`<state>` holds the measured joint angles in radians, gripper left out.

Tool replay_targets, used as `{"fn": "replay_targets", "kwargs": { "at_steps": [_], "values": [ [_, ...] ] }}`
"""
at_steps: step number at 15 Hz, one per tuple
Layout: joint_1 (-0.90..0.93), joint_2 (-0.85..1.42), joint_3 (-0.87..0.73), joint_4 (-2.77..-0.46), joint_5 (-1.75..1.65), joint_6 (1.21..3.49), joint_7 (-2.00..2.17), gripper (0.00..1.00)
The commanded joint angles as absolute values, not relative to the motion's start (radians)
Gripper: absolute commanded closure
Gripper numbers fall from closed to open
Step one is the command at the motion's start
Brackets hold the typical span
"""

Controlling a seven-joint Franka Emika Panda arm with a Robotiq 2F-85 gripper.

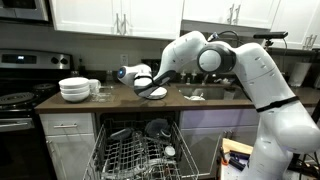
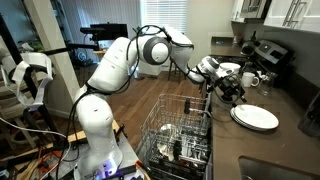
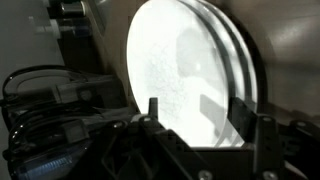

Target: Pick a plate on the counter and put it in the dishwasher

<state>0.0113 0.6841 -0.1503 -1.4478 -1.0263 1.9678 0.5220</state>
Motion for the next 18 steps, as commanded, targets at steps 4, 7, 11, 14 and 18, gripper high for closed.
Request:
{"fn": "replay_targets", "kwargs": {
  "at_steps": [4, 7, 11, 14, 18],
  "values": [
    [-0.002, 0.664, -0.145, -1.491, -1.015, 2.025, 0.536, 0.75],
    [-0.005, 0.659, -0.145, -1.504, -1.012, 2.047, 0.538, 0.56],
    [-0.016, 0.645, -0.144, -1.519, -1.011, 2.076, 0.536, 0.37],
    [-0.024, 0.634, -0.146, -1.525, -1.01, 2.094, 0.538, 0.25],
    [-0.033, 0.627, -0.149, -1.533, -1.008, 2.119, 0.535, 0.43]
  ]
}}
